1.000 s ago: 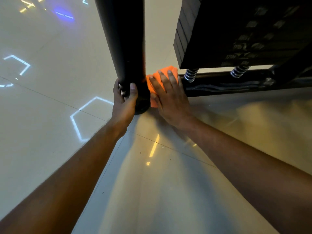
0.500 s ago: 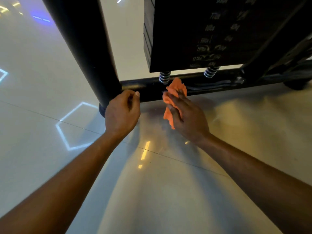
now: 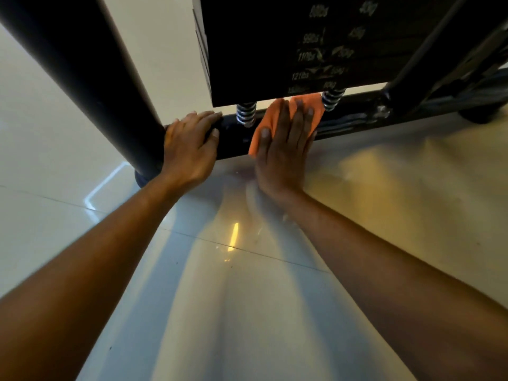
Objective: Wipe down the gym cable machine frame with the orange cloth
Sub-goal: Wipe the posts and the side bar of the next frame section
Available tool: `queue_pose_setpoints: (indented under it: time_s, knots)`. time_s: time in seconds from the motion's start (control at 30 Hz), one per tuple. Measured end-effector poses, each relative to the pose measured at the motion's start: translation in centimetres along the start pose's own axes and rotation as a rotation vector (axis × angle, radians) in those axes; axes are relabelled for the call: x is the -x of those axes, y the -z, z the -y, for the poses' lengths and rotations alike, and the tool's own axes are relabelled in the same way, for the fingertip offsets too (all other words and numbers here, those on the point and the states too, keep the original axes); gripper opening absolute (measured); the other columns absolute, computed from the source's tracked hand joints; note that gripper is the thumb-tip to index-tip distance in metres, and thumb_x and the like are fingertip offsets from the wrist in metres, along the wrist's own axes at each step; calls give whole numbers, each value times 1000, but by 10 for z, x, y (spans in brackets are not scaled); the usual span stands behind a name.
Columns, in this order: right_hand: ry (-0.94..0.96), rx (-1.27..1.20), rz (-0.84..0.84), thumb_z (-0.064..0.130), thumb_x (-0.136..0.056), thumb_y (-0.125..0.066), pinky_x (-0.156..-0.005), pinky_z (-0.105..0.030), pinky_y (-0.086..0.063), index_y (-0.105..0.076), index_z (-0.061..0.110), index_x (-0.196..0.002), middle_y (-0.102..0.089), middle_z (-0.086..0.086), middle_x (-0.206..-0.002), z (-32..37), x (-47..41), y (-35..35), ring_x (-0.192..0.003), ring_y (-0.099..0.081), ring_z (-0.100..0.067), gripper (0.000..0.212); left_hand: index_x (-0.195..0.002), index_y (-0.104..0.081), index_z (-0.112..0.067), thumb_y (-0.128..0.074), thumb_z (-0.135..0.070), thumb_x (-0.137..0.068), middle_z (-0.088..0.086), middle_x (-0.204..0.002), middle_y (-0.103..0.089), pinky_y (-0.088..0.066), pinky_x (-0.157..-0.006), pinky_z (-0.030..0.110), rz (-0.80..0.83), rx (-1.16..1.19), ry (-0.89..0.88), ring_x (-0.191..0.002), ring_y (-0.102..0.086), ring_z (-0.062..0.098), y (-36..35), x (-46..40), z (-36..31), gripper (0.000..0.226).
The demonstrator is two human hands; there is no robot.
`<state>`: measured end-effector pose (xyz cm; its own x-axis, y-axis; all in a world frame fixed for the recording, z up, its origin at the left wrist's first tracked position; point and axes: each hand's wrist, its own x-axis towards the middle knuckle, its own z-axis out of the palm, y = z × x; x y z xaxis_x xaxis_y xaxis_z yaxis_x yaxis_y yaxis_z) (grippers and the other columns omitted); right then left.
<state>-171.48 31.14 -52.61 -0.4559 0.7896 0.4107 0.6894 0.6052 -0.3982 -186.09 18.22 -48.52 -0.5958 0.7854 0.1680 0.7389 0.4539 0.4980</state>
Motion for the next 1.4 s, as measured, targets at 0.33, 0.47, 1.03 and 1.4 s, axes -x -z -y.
queue_pose_setpoints:
  time_s: [0.33, 0.47, 1.03, 1.4]
  knots:
    - [285, 138, -9, 53, -114, -34, -133, -64, -7, -29, 16, -172, -22, -18, -178, -29, -5, -1, -167, -12, -41, 69, -158, -51, -26, -42, -33, -107, 2, -157, -54, -27, -122, 48, 5, -20, -43, -144, -45, 27, -1, 0, 4, 52]
    - [-90, -74, -24, 40, -114, -39, -132, -66, -5, -25, 12, -172, -6, -21, -181, 43, 14, -11, -167, 5, -44, 66, -158, -50, -27, -40, -34, -107, 2, -158, -52, -23, -124, 48, 10, -27, -49, -146, -42, 28, -2, -1, 1, 52]
    - [580, 60, 47, 36, -116, -45, -130, -64, -21, -37, 19, -170, -27, -15, -178, -71, -26, 18, -167, -17, -39, 56, -159, -42, -32, -46, -64, -104, 5, -164, -44, -12, -127, 62, -48, -182, -28, -155, -30, 38, -20, 6, -15, 64]
    - [579, 24, 37, 31, -117, -48, -131, -59, -24, -39, 16, -168, -29, -16, -177, -80, -30, 24, -166, -18, -39, 54, -160, -40, -36, -34, -64, -104, 6, -162, -40, -5, -126, 60, -41, -196, -11, -153, -26, 37, -24, 4, -16, 62]
